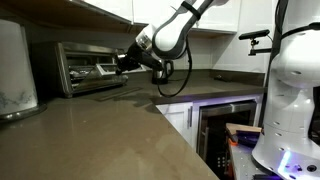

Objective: Open the oven door

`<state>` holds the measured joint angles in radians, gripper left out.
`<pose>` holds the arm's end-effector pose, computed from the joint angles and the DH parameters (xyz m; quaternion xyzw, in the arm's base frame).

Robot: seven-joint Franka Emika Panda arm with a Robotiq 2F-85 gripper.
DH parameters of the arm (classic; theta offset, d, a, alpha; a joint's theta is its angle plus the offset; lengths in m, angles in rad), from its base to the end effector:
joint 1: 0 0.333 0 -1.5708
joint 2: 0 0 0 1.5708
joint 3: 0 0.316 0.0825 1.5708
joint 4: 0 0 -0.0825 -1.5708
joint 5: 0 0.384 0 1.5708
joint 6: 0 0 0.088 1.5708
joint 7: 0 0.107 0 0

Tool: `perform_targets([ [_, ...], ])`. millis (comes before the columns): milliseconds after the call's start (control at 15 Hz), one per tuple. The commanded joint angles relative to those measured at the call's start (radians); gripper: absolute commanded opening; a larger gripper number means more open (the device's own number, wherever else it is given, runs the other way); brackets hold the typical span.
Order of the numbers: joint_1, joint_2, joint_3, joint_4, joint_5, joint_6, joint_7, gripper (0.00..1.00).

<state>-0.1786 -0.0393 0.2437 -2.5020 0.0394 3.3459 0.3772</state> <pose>0.5131 0.0298 0.4044 -0.8905 0.1575 -0.4164 0.0939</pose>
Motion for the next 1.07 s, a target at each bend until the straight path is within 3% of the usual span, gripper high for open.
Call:
perform_targets([
  [0,0.109,0.002,-0.094,0.001,0.07,-0.013,-0.046,0.0],
  [533,0.158,-0.088,-0.193,-0.016,0.069,-0.099,-0.096,0.0],
  [600,0.104,-0.099,-0.157,-0.018,0.022,-0.107,-0.066,0.0],
  [1000,0.018,-0.105,-0.113,0.002,-0.028,-0.048,-0.061,0.0],
])
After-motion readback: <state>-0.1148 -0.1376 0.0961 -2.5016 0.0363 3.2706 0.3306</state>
